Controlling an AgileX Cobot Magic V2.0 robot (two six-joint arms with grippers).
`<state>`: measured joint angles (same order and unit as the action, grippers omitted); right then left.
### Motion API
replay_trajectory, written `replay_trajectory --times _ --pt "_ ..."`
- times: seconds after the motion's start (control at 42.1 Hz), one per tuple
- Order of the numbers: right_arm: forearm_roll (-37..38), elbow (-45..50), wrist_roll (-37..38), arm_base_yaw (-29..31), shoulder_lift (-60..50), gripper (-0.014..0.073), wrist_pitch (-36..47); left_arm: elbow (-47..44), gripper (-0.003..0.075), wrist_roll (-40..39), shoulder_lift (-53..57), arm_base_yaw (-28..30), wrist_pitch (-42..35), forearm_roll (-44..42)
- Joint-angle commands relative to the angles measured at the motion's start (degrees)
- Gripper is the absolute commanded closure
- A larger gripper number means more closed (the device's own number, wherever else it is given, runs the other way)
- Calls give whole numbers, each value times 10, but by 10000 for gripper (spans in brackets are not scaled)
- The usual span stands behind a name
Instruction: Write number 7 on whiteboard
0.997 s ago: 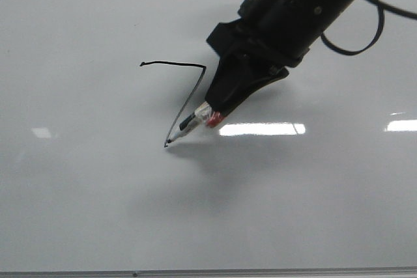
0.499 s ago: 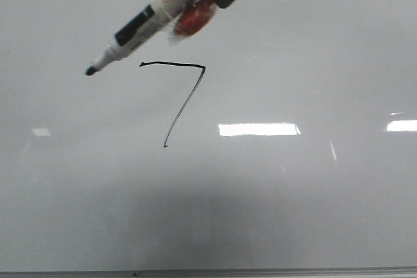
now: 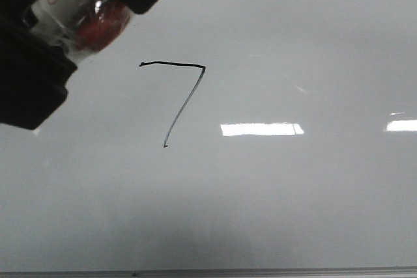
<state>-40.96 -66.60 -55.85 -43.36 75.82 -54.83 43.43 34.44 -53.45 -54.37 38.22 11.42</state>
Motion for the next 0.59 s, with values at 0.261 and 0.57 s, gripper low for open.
replay_trajectory --times 0.261,0.57 --pt "-5 -18 -7 -1 -18 643 -7 22 645 0 4 -4 -31 6" --pt "-3 -18 38 4 -19 -3 22 20 662 -5 4 -4 2 5"
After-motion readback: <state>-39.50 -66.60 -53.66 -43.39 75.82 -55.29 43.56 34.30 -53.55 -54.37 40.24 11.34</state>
